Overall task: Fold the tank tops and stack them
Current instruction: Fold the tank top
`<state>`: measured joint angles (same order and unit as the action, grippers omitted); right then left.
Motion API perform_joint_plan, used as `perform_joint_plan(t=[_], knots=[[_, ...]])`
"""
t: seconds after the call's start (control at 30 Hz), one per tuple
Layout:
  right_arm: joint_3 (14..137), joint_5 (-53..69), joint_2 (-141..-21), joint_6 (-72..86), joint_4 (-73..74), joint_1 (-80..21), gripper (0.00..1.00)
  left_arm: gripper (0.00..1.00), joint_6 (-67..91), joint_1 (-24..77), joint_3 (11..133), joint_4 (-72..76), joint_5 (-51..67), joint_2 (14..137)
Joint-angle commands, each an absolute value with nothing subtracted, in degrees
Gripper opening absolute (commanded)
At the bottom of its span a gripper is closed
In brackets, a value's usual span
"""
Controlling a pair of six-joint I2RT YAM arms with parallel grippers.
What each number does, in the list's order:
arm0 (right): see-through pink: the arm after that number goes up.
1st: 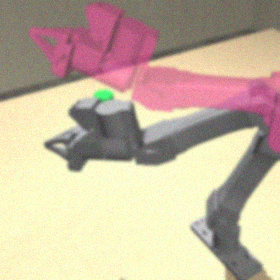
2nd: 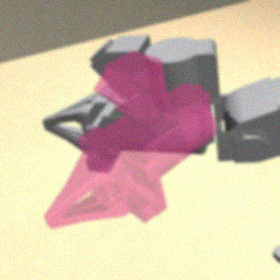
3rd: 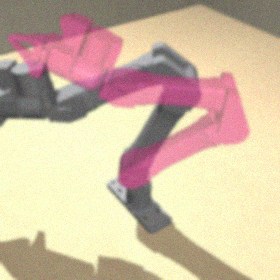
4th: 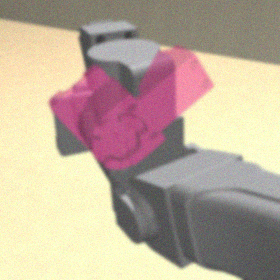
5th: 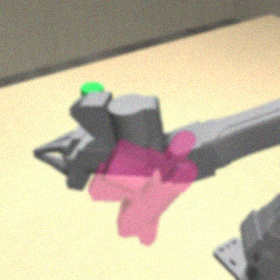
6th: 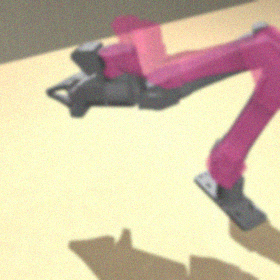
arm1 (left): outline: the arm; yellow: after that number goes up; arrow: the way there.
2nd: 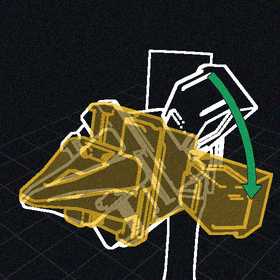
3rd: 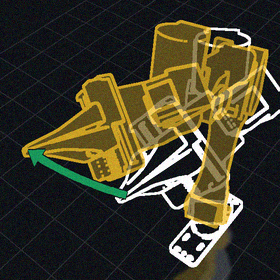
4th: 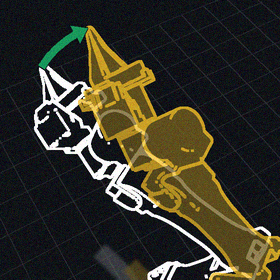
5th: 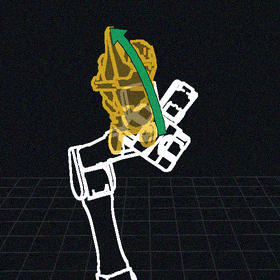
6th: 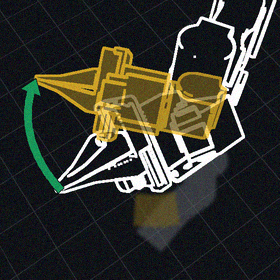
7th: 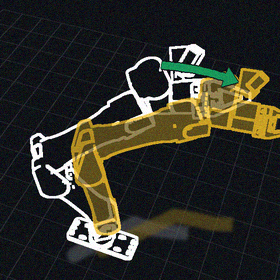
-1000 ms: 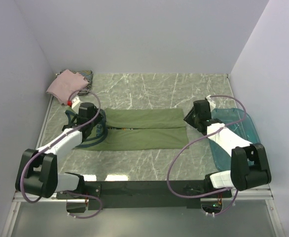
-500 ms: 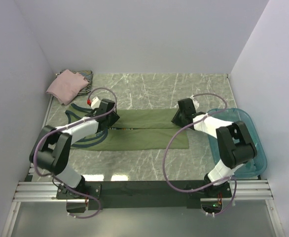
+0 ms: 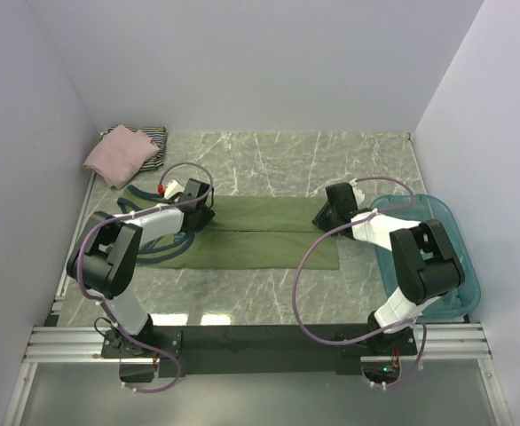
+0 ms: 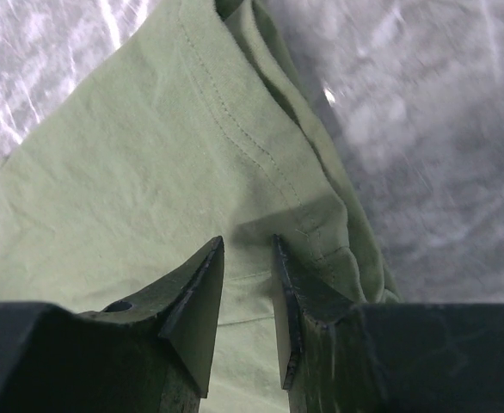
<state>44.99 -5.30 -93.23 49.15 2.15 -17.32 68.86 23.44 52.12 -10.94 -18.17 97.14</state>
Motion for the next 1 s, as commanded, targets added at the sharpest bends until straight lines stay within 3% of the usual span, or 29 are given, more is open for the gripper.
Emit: perform_joint_plan(t=[0.0, 0.2, 0.63, 0.97], knots=[[42.4, -6.8, -90.5, 49.9, 5.2, -17.1, 0.36, 0.38, 70.2, 23.2, 53.5, -13.2, -18.8, 99.9], [42.8, -7.2, -87.5, 49.5, 6.2, -16.7, 0.37, 0.36, 66.5, 23.3, 53.2, -7.8, -14.9, 101.4], [43.5, -9.1, -79.5, 45.5, 9.6, -16.7, 0.37, 0.34, 55.4, 25.9, 68.7, -12.5, -6.5, 114.6], [62.6, -14.8, -92.4, 31.1, 21.3, -17.5, 0.41, 0.35, 50.3, 28.8, 68.7, -13.6, -2.8, 114.6]])
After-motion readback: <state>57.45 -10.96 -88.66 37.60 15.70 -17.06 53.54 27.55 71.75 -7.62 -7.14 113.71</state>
